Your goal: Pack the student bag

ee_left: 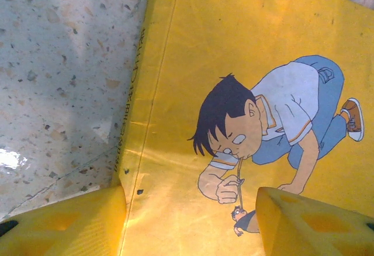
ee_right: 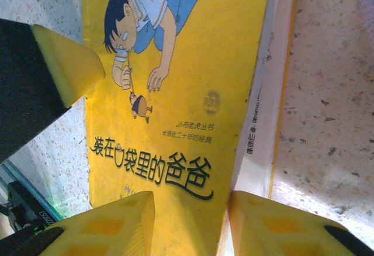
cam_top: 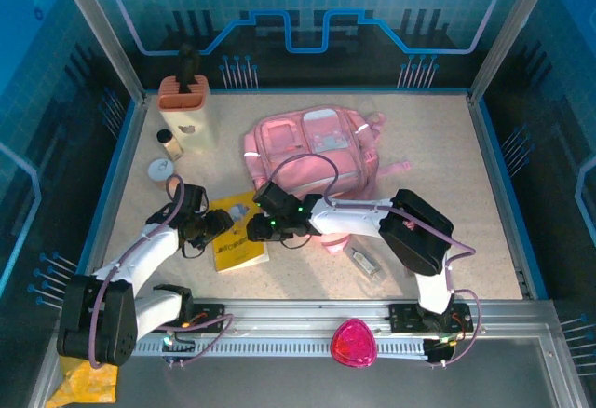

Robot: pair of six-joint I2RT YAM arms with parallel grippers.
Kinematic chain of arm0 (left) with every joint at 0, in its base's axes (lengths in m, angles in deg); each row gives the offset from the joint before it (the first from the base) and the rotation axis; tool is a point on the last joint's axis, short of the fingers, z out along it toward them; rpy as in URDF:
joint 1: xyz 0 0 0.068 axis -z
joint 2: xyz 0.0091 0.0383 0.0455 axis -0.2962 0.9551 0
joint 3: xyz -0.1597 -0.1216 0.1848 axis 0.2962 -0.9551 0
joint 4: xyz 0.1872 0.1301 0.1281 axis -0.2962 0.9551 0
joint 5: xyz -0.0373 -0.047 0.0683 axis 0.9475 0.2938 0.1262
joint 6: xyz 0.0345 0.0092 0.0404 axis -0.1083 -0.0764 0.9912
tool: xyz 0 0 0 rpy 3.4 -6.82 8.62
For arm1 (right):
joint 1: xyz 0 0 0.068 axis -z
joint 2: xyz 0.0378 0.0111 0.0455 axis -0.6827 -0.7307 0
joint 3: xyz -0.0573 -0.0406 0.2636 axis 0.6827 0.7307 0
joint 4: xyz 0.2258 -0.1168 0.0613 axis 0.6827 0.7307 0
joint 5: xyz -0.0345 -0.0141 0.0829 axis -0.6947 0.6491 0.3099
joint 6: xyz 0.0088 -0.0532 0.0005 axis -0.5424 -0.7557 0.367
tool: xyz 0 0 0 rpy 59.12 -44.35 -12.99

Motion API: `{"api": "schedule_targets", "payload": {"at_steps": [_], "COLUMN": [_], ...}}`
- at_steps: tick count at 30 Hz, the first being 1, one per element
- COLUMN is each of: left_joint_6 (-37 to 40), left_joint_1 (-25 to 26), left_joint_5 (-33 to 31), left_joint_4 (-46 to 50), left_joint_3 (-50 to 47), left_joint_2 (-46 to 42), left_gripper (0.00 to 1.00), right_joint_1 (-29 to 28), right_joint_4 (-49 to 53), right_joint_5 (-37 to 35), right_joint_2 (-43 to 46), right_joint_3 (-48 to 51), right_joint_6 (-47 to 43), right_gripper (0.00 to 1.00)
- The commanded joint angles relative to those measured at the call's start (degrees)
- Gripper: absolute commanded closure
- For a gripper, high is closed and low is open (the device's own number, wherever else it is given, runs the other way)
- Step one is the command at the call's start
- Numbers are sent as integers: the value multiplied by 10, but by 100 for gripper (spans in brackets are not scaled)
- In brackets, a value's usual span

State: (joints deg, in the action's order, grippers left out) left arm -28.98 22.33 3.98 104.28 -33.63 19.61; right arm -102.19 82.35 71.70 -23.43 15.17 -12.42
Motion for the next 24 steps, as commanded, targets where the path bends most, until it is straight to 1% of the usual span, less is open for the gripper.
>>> {"api": "schedule_targets", "payload": {"at_steps": [1, 3, 6, 13, 18, 22, 24], "left_joint_6": [-13, -14, -15, -14, -13, -4, 2], "left_joint_1": [6, 7, 8, 10, 10, 9, 9], "left_joint_5": [26, 26, 26, 24, 17, -11, -16], "left_joint_4": [-5, -6, -8, -5, 2, 31, 42], "left_joint_3": [-14, -14, -14, -14, -12, 6, 16], "left_joint_2": [4, 5, 7, 7, 4, -7, -13], "left_gripper": [40, 40, 40, 40, 40, 37, 34], "right_joint_1": [-1, 0, 0, 0, 0, 2, 2], "right_joint_4": [-46, -54, -69, -63, -63, -73, -83], "right_joint_5": [33, 35, 38, 35, 29, 38, 39], "right_joint_2": [16, 18, 21, 24, 35, 43, 50], "right_joint_3": [5, 10, 17, 18, 24, 27, 32], "right_joint_6": [22, 26, 30, 29, 27, 20, 21], "right_gripper": [64, 65, 71, 79, 87, 94, 96]}}
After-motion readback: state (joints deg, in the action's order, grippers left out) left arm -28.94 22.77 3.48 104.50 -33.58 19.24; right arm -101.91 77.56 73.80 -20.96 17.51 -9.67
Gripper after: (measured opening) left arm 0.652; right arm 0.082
